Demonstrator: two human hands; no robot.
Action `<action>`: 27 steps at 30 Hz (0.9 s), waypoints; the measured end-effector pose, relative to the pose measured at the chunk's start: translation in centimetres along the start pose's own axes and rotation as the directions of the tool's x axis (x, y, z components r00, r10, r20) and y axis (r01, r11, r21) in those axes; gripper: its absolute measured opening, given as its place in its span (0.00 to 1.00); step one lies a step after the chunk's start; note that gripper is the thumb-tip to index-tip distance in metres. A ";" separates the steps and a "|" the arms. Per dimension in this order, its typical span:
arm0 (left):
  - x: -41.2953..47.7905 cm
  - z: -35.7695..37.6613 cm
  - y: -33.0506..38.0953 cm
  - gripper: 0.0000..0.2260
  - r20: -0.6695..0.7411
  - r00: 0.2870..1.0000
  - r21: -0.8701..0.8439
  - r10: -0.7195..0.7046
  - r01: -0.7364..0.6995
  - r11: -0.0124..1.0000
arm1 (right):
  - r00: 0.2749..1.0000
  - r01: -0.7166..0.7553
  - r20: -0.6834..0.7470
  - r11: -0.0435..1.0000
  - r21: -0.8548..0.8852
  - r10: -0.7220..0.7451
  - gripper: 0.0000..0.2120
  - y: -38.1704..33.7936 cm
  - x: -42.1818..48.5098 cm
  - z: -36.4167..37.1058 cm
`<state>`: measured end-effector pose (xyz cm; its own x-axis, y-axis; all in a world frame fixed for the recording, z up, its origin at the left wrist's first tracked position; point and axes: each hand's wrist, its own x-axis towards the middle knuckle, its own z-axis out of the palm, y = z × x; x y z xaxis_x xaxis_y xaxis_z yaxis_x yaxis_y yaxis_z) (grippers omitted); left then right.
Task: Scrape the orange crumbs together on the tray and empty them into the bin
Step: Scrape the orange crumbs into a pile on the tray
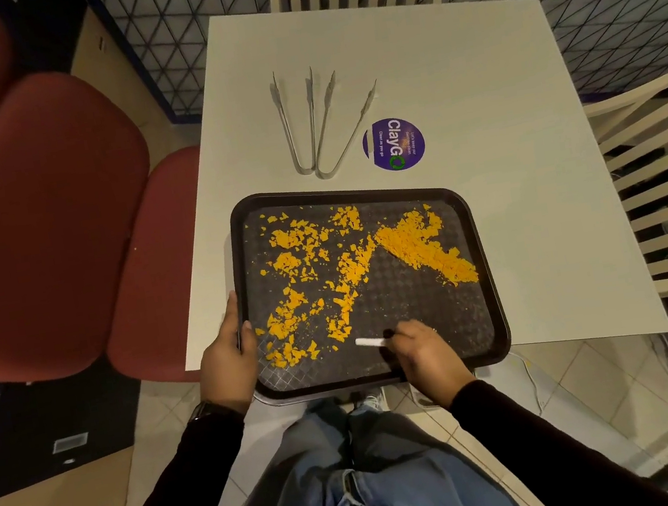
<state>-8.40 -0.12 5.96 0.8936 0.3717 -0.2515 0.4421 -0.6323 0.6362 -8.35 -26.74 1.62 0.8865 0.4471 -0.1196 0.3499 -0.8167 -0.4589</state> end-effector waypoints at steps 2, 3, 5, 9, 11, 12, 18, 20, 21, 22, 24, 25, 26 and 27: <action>-0.1 0.1 -0.2 0.23 0.006 1.000 0.012 0.002 -0.002 1.000 | 0.992 -0.108 -0.064 0.993 0.055 0.111 0.02 0.3 1.3 -0.3; -0.1 0.1 -0.4 0.23 0.010 1.000 0.019 0.000 0.000 1.000 | 0.980 -0.176 -0.079 0.980 0.087 0.183 0.02 0.4 2.0 -0.6; -0.3 0.3 -0.6 0.23 0.018 1.000 0.024 -0.007 0.006 1.000 | 0.945 -0.295 -0.104 0.945 0.141 0.310 0.06 1.0 3.5 -1.1; -0.7 0.5 -0.8 0.23 0.010 1.000 0.026 -0.005 0.004 1.000 | 0.910 -0.386 -0.096 0.908 0.165 0.404 0.08 2.1 5.3 -2.0; -0.7 0.5 -0.8 0.23 -0.003 1.000 0.024 0.000 0.000 1.000 | 0.924 -0.354 -0.098 0.923 0.149 0.370 0.07 2.2 4.8 -2.2; -0.6 0.5 -0.7 0.23 -0.008 1.000 0.024 0.002 -0.002 1.000 | 0.932 -0.332 -0.104 0.932 0.144 0.348 0.07 2.0 4.0 -2.3; -0.4 0.1 -0.3 0.22 -0.018 1.000 0.025 0.013 -0.013 1.000 | 0.989 -0.144 -0.026 0.989 0.038 0.145 0.05 0.4 -2.3 -1.3; -0.5 0.0 -0.1 0.22 -0.004 1.000 0.018 0.009 -0.009 1.000 | 0.989 -0.148 -0.009 0.989 -0.001 0.148 0.06 0.6 -3.3 -0.6; -0.5 0.0 0.0 0.22 0.006 1.000 0.010 0.008 -0.008 1.000 | 0.985 -0.168 -0.026 0.986 0.000 0.168 0.06 0.9 -3.3 -0.5; -0.6 0.0 0.1 0.22 0.016 1.000 0.002 0.004 -0.004 1.000 | 0.979 -0.196 -0.053 0.980 0.014 0.196 0.05 1.3 -3.1 -0.4; -0.9 0.0 0.2 0.22 0.024 1.000 0.011 0.000 0.000 1.000 | 0.959 -0.259 -0.105 0.964 0.051 0.263 0.04 1.9 -1.9 -0.6; -1.0 0.0 0.1 0.23 0.025 1.000 0.018 0.000 -0.001 1.000 | 0.949 -0.284 -0.124 0.957 0.065 0.290 0.05 2.3 -1.1 -0.8; -1.0 0.0 0.1 0.23 0.027 1.000 0.022 0.000 -0.001 1.000 | 0.940 -0.303 -0.140 0.950 0.075 0.311 0.05 2.6 -0.2 -1.1; -1.0 0.0 0.1 0.23 0.029 1.000 0.022 -0.001 0.001 1.000 | 0.932 -0.320 -0.150 0.944 0.083 0.329 0.06 3.0 0.9 -1.3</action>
<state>-9.29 -0.60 6.24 0.8949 0.3523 -0.2737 0.4442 -0.6469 0.6198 -6.15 -29.27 1.33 0.9871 0.0932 -0.1304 0.0216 -0.8834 -0.4680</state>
